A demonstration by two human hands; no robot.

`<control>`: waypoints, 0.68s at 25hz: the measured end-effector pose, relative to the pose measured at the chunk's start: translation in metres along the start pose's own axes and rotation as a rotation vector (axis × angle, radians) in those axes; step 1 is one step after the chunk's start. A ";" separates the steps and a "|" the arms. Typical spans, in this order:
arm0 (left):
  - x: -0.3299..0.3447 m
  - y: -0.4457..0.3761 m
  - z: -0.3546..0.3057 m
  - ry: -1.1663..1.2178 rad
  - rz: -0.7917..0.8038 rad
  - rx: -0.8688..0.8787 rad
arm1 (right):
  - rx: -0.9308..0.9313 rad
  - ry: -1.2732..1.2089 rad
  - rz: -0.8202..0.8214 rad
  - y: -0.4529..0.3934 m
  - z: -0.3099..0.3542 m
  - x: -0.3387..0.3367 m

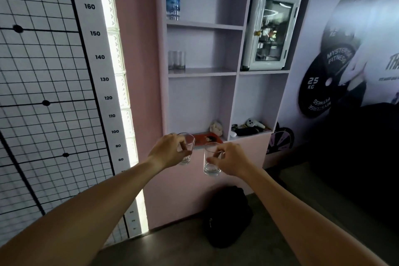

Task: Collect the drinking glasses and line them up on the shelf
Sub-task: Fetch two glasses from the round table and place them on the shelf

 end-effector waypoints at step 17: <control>-0.070 -0.232 0.016 -0.162 -0.273 -0.168 | -0.413 -0.006 0.044 -0.268 0.027 -0.084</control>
Point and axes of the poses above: each hand's wrist, its own y-axis away from the middle knuckle, its own x-axis out of the palm, z = x × y, the point moved 10 cm from there along -y, towards the middle knuckle, and after that the axes turned 3 degrees about -y, right-handed, at the moved point
